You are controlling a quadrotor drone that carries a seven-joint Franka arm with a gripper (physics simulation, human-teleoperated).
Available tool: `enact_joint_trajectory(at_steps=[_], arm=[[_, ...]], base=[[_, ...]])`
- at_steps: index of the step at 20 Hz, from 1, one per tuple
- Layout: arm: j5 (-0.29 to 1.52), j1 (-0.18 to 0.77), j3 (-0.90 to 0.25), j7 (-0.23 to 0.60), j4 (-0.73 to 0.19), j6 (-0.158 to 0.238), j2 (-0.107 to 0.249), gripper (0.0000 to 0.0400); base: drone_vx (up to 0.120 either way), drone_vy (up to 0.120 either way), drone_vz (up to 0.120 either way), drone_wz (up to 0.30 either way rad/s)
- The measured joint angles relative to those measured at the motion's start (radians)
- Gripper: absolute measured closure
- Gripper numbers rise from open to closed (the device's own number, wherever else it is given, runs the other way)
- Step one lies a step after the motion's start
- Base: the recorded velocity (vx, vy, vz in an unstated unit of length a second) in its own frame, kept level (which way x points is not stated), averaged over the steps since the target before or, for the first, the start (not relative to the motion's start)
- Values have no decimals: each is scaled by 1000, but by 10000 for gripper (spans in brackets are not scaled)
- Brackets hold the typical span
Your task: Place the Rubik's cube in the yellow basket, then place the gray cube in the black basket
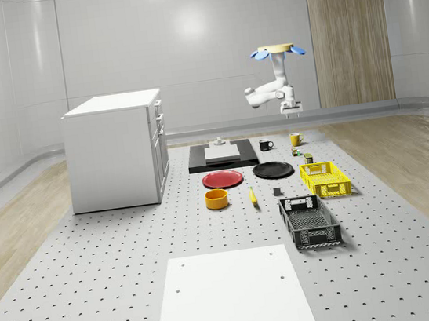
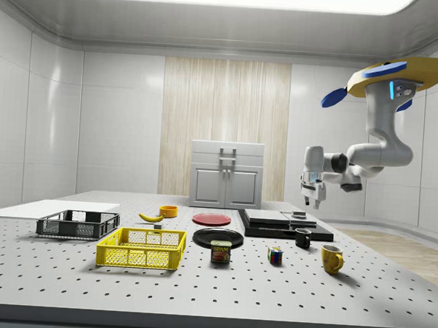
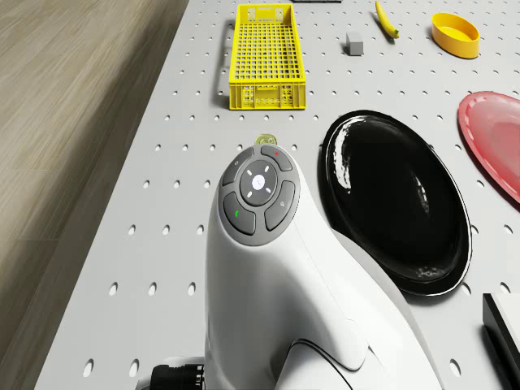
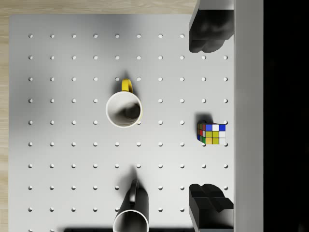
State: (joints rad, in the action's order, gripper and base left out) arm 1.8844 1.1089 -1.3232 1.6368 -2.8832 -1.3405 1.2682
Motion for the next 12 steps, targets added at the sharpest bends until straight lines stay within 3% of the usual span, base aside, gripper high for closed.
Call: enact_joint_trajectory(at_steps=[11,12], arm=[[-20,12,-10,11,3,-40,43,0],[-22,13,-11,12,3,-43,46,0]], base=[[120,0,-120,0],[120,-120,-120,0]])
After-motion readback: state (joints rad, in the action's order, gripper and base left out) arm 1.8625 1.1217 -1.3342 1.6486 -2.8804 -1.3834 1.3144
